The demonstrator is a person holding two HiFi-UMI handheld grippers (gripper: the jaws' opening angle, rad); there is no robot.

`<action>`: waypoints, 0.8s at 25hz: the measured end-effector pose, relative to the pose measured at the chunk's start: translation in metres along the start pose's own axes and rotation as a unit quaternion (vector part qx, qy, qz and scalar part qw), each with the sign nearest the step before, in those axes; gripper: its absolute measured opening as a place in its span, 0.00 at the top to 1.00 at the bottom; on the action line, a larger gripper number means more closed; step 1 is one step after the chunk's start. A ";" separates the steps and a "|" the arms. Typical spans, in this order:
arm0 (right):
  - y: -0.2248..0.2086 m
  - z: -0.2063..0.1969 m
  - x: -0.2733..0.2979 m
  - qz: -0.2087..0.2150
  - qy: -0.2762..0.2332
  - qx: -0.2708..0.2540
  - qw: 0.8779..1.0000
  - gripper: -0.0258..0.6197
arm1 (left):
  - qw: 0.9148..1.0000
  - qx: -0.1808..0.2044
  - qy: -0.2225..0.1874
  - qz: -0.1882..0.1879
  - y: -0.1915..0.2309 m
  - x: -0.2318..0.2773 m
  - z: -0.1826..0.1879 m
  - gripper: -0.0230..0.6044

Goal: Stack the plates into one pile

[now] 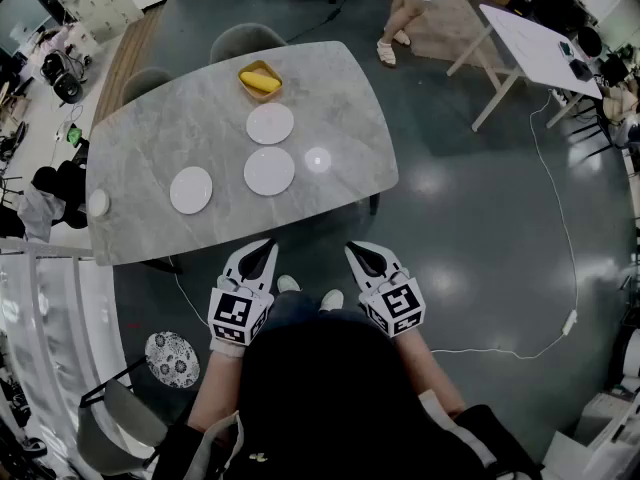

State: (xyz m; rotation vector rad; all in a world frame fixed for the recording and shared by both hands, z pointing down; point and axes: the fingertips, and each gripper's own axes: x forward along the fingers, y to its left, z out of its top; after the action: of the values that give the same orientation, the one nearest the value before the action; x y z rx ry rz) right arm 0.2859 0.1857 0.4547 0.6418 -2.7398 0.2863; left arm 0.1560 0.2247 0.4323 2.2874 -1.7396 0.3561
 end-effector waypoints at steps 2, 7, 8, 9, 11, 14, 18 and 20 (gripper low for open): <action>0.001 0.000 0.005 -0.001 0.005 -0.002 1.000 0.93 | 1.000 -0.002 0.003 -0.005 0.004 0.001 -0.002 0.96; 0.004 0.004 0.026 -0.005 0.015 0.005 1.000 0.93 | 1.000 0.008 0.006 0.001 0.027 0.000 -0.002 0.96; 0.006 0.006 0.033 -0.006 0.017 0.006 1.000 0.93 | 1.000 0.007 0.008 0.001 0.035 -0.002 -0.003 0.96; 0.008 0.008 0.041 -0.009 0.019 0.008 1.000 0.93 | 1.000 0.005 0.009 0.001 0.044 -0.004 -0.005 0.96; 0.011 0.012 0.057 -0.015 0.023 0.020 0.999 0.93 | 1.000 -0.002 0.012 0.002 0.065 -0.007 -0.007 0.96; 0.012 0.019 0.085 -0.018 0.032 0.035 0.999 0.93 | 1.000 -0.016 0.017 -0.002 0.096 -0.010 -0.015 0.96; 0.009 0.031 0.117 -0.032 0.040 0.031 0.998 0.93 | 0.999 -0.037 0.023 -0.013 0.130 -0.009 -0.024 0.96; 0.004 0.038 0.132 -0.038 0.043 0.034 0.998 0.93 | 0.998 -0.059 0.026 -0.014 0.145 -0.007 -0.028 0.96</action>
State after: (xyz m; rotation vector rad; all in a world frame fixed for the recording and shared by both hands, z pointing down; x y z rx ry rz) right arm 0.1617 0.1271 0.4642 0.7332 -2.6274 0.3816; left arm 0.0131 0.2030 0.4631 2.1985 -1.6565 0.2969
